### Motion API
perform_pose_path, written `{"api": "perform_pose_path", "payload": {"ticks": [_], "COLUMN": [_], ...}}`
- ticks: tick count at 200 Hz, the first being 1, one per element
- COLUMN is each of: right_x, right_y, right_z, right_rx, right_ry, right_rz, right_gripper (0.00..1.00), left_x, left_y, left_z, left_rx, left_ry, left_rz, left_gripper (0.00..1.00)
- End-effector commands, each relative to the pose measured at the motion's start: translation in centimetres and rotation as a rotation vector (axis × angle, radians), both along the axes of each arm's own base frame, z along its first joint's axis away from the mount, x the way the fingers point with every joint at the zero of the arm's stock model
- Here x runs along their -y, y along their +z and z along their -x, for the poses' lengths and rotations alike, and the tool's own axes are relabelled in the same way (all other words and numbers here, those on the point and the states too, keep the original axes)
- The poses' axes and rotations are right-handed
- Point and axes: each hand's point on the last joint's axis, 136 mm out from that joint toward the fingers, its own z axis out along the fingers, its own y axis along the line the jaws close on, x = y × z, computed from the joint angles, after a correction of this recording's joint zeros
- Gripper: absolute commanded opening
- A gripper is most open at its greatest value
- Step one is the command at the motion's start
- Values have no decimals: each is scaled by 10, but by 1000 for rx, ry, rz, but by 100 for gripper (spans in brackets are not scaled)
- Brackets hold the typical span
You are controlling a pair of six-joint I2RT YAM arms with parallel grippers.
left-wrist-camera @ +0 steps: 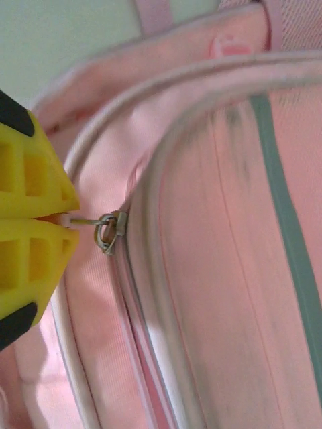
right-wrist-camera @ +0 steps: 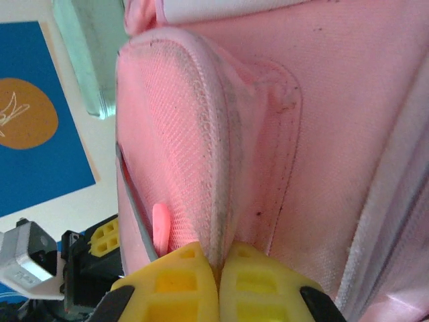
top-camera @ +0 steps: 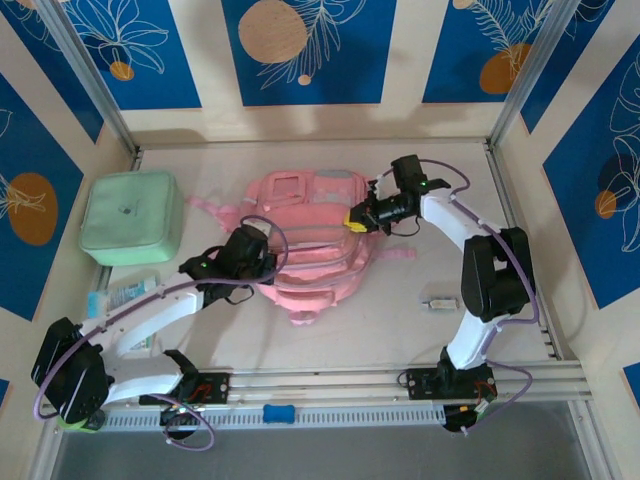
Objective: Pack books, pencil case, and school supplies into a backpack
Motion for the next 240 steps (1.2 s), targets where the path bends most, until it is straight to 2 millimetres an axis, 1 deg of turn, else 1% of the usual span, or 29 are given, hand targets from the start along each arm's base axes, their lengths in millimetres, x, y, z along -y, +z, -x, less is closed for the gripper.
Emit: {"api": "perform_pose_path", "payload": {"ticks": [1, 7, 21, 29, 40, 49, 70, 83, 91, 103, 108, 114, 120, 128, 142, 158, 168, 182, 202, 214, 221, 228, 240], "right_x": [5, 3, 0, -1, -4, -6, -17, -24, -25, -22, -18, -13, -6, 5, 17, 34, 43, 54, 74, 82, 83, 79, 68], "right_y": [18, 18, 21, 21, 18, 14, 11, 10, 7, 4, 3, 1, 1, -1, 4, 5, 5, 7, 3, 4, 6, 10, 14], "right_z": [-8, -4, 5, 13, 27, 38, 56, 61, 61, 56, 53, 49, 45, 39, 29, 20, 16, 9, -2, -8, -11, -12, -13], "right_rx": [91, 81, 55, 36, 3, -27, -61, -54, -53, -37, -31, -16, 1, 7, 27, 62, 92, 103, 92, 90, 95, 103, 113], "right_ry": [12, 9, -13, -30, -52, -73, -107, -116, -126, -140, -151, -157, -167, -181, -170, -177, -181, -193, -242, -259, -260, -241, -201], "right_rz": [20, 15, -32, -56, -78, -90, -126, -145, -131, -95, -79, -57, -33, -1, -2, 65, 92, 79, 77, 63, 56, 39, 20], "right_gripper": [6, 12, 32, 39, 46, 49, 52, 50, 48, 37, 33, 31, 28, 21, 14, 5, 1, 0, 0, 0, 0, 0, 0], "left_x": [9, 18, 34, 40, 44, 47, 50, 52, 53, 54, 53, 52, 54, 59, 63, 58, 51, 27, -3, -24, -33, -41, -42], "left_y": [6, 8, 11, 11, 10, 9, 6, 6, 6, 5, 5, 6, 8, 10, 13, 8, 4, -2, -4, -6, -7, -7, -4], "left_z": [7, 9, 12, 13, 13, 14, 13, 12, 12, 13, 13, 15, 18, 24, 33, 39, 40, 34, 20, 8, 2, -5, -11], "left_rx": [-6, -12, -10, -7, -16, -22, -24, -24, -25, -26, -25, -26, -21, -13, -10, -18, -8, 16, 34, 51, 59, 67, 77], "left_ry": [-81, -111, -160, -178, -177, -187, -197, -204, -209, -220, -218, -221, -239, -266, -284, -268, -259, -188, -110, -46, -16, 6, 16], "left_rz": [45, 80, 126, 137, 141, 139, 117, 117, 117, 106, 98, 88, 85, 85, 72, 16, -25, -107, -150, -152, -135, -114, -85], "left_gripper": [0, 0, 0, 0, 0, 0, 0, 0, 0, 0, 0, 0, 0, 0, 0, 0, 0, 0, 0, 0, 0, 0, 0]}}
